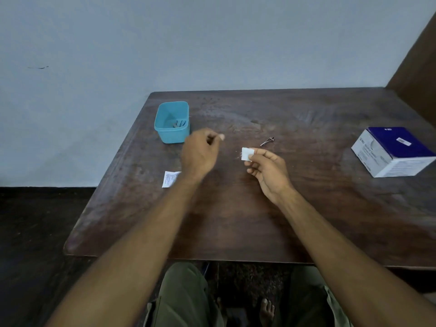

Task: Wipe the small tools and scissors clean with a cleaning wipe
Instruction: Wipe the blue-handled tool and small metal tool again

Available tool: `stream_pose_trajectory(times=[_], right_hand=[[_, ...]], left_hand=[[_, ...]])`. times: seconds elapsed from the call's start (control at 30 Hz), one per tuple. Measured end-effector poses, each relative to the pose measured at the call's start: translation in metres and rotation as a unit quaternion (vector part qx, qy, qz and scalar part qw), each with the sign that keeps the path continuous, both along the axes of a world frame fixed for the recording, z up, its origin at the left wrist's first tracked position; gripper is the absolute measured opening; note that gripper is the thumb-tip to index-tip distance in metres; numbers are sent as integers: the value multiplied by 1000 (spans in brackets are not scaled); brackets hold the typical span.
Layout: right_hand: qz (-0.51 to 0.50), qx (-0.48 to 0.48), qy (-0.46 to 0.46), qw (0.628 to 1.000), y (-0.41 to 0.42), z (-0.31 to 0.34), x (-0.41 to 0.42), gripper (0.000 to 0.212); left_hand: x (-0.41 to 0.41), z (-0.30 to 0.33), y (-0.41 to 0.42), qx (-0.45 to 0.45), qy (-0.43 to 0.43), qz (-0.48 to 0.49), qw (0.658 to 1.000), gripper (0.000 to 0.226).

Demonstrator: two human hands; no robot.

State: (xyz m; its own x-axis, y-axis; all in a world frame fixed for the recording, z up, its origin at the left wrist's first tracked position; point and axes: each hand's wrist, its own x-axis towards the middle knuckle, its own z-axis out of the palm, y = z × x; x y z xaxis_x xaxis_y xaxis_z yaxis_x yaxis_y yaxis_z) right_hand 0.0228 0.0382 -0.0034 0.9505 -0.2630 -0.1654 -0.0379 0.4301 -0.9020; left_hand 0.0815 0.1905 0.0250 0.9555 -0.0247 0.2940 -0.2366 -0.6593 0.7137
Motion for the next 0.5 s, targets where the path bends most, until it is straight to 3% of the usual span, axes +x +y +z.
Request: stream_pose_trajectory(times=[0.13, 0.23, 0.5], right_hand=[[10, 2, -7, 1000, -3, -2, -2, 20], [8, -24, -8, 1000, -4, -5, -2, 20], [-8, -96, 3, 995, -4, -8, 1, 18]], left_hand=[[-27, -30, -25, -104, 90, -54, 989, 34], [-38, -33, -31, -176, 134, -83, 972, 28], [-38, -31, -41, -205, 140, -37, 968, 5]])
